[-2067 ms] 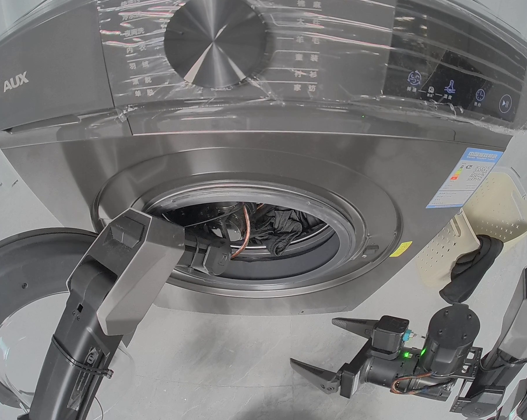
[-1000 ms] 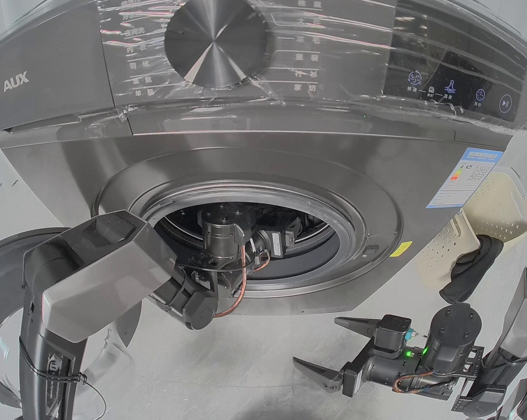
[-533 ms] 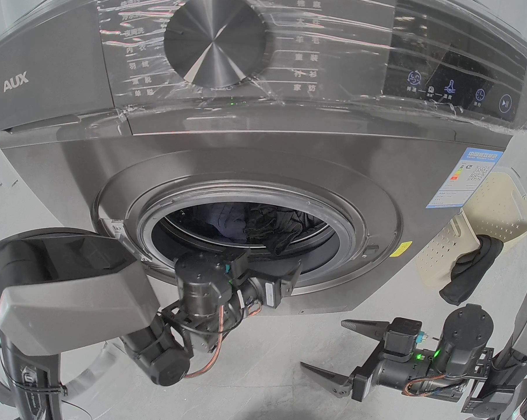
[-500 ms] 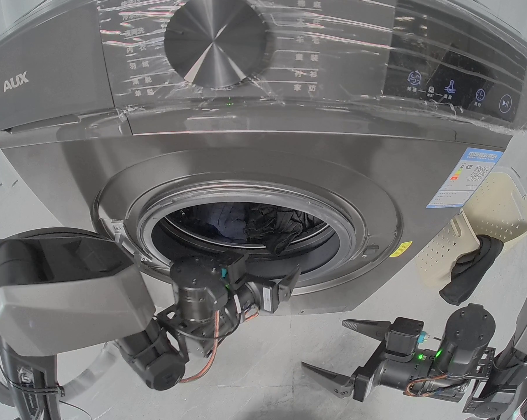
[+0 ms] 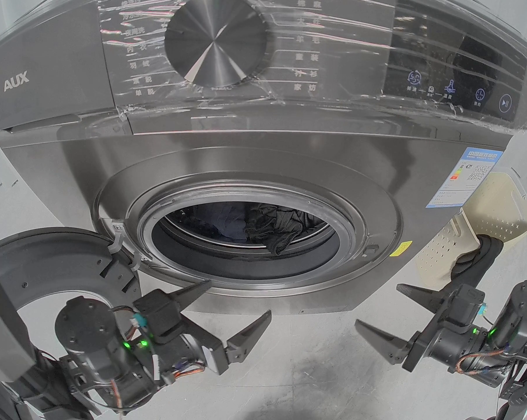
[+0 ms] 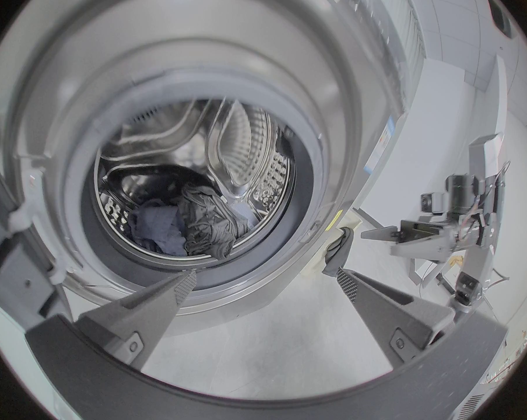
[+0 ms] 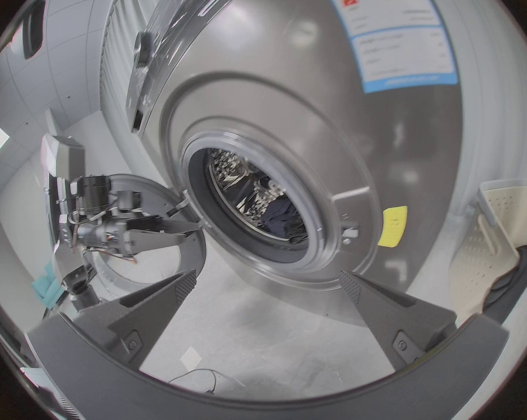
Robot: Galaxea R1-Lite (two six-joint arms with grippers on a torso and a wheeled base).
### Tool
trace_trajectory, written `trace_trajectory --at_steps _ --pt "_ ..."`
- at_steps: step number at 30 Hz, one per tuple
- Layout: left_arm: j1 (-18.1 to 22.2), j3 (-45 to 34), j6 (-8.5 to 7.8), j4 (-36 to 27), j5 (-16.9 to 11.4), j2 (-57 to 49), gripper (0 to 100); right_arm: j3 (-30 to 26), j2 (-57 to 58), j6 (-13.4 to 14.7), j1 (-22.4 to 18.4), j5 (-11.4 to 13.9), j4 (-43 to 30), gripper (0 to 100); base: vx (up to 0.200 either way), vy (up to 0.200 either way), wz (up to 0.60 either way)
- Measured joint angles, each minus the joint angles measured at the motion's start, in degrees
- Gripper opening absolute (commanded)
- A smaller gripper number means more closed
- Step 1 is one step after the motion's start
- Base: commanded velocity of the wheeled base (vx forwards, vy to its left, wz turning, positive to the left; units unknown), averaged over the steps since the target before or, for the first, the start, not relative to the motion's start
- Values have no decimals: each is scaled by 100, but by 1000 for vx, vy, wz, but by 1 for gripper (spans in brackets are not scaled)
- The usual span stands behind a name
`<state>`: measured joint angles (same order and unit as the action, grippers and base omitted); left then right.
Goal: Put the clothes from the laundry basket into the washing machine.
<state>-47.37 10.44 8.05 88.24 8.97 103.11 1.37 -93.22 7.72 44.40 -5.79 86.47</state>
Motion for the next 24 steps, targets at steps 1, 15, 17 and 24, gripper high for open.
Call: trace_trajectory --at_steps 1,15,17,24 --pt "-15 -115 0 6 17 -171 100 -13 113 -4 -77 -23 -63 100 -200 0 0" --pt "254 -928 -72 -525 57 -2147 100 -35 1451 -15 -736 -112 -1821 100 -114 0 0" --pt "315 -936 -80 -935 55 -2489 100 -35 1702 -4 -805 -167 -2198 100 -100 0 0" --pt "672 -945 -94 -2389 -27 -3861 100 -40 2994 2 -1119 -384 -3873 100 -86 0 0"
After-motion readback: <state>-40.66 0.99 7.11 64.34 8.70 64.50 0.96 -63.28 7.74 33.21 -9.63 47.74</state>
